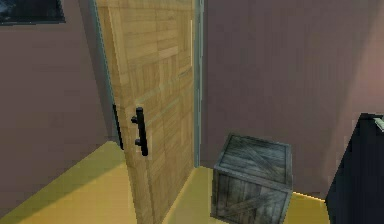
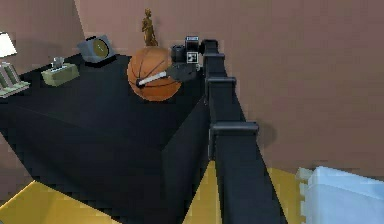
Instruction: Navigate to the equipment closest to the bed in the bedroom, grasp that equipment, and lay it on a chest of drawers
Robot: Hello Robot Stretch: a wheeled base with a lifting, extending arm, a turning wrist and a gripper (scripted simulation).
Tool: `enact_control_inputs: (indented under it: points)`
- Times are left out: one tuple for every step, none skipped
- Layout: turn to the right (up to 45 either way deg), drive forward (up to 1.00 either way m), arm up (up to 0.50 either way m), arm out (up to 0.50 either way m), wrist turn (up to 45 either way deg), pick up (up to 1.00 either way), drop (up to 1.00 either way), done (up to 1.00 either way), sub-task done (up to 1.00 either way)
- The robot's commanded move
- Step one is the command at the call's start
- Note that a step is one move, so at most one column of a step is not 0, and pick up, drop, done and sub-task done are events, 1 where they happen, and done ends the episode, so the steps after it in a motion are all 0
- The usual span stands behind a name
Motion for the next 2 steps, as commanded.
enact_control_inputs:
  points:
    - [0.0, 0.00, 0.02, 0.00, 0.0, 0.00, 0.00, 0.00, 0.00]
    - [0.0, 0.00, 0.00, 0.00, -45.0, 0.00, 0.00, 0.00, 0.00]
